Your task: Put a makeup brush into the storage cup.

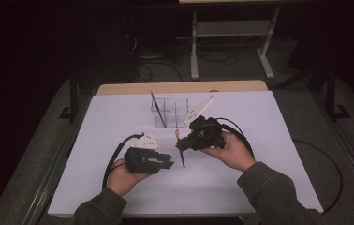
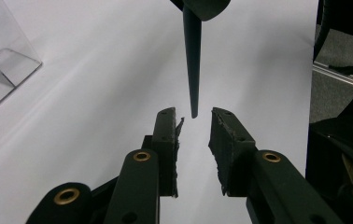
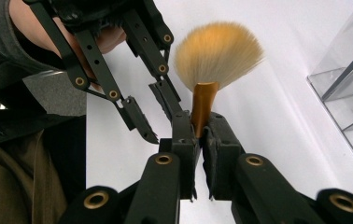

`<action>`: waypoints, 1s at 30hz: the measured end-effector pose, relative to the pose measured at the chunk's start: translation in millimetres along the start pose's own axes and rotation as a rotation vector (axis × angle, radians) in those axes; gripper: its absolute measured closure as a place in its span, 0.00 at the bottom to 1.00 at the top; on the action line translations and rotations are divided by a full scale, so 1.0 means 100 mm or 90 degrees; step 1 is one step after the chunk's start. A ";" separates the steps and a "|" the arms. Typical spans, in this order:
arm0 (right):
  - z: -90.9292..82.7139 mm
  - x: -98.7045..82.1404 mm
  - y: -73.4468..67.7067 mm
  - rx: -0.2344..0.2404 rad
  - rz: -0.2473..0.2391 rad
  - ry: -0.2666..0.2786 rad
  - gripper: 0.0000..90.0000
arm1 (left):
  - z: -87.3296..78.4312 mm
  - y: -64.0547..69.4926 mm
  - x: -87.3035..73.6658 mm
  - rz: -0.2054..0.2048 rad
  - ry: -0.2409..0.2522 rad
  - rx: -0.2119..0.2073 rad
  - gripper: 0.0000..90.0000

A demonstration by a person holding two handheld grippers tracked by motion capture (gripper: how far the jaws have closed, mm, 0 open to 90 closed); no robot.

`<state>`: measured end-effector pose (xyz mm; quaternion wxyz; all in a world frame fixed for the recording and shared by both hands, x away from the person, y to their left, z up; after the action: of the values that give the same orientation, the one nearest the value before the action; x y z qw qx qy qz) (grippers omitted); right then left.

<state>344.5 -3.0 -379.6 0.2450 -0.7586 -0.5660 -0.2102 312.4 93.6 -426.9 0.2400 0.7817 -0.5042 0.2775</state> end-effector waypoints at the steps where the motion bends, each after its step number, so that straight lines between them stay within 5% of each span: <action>1: 0.00 0.00 0.00 0.000 0.000 -0.001 0.92 | 0.00 0.00 0.00 0.000 0.002 -0.001 0.79; 30: -0.04 -0.06 0.15 -0.015 0.010 -0.031 0.92 | -0.15 -0.06 -0.18 -0.017 0.012 0.019 0.74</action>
<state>357.5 -13.5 -382.3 0.2239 -0.7709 -0.5631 -0.1963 309.1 116.9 -428.7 0.2371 0.7893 -0.4871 0.2890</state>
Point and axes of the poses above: each handheld gripper's, and its own axes: z roughly forward along the jaws, x roughly out of its top, y roughly to its right, the point moved 9 cm from there along z, roughly forward along the jaws, and after that the axes turned 7 degrees about -y, right-handed, at the moved point
